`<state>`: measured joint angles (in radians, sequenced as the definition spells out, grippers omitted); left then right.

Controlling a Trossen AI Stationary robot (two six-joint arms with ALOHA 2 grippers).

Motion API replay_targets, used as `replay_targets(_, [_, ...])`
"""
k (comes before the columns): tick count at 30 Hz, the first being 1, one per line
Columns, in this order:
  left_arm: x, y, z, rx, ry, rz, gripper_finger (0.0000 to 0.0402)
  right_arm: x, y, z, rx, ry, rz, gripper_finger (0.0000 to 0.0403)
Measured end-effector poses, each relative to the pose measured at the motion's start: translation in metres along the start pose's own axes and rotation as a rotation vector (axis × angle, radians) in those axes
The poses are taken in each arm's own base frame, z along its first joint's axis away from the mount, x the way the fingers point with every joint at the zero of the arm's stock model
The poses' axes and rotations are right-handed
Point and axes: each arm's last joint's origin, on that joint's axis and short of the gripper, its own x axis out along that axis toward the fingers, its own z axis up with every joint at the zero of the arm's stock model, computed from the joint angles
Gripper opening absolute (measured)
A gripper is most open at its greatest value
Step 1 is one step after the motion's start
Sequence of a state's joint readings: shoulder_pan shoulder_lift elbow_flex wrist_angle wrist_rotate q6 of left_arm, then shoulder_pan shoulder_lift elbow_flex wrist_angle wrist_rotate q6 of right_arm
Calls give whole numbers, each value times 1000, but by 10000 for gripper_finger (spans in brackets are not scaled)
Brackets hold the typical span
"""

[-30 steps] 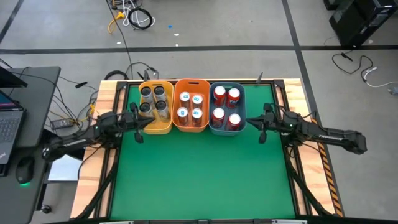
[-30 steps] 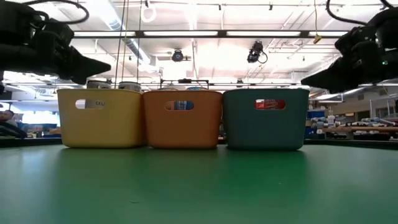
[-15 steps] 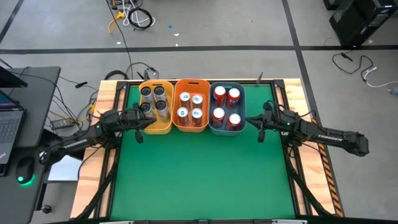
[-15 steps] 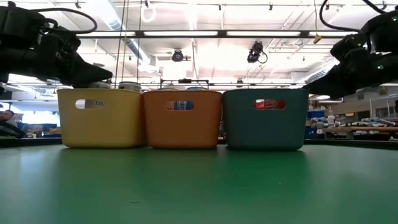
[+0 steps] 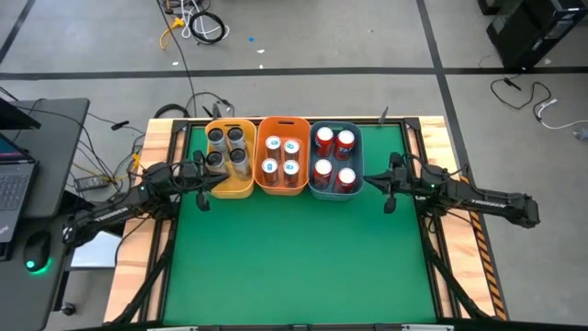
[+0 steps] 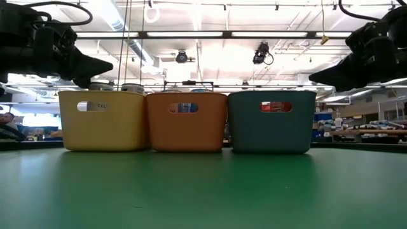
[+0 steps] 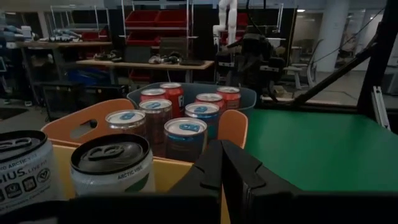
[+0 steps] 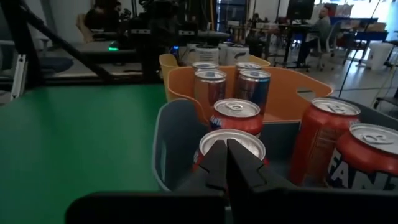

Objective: Sort soda cans
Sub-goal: Return to Home Position

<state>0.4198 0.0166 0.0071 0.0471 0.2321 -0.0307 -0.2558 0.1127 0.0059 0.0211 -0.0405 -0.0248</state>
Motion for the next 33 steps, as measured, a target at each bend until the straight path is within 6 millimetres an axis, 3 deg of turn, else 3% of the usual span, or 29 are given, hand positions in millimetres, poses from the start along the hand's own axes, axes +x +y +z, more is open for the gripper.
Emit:
replay_targets(11, [0, 0, 0, 24, 1, 0, 7, -8, 10, 9, -79, -101, 82, 0])
replay_targets(16, [0, 0, 0, 21, 2, 0, 7, -15, 7, 19, -57, -8, 26, 0])
replay_targets(20, [0, 0, 0, 19, 2, -1, 7, -13, 5, 11, -26, 30, -9, 0])
replay_targets(33, [1, 1, -1, -4, 13, 22, 7, -13, -1, 11, -48, 31, -99, 0])
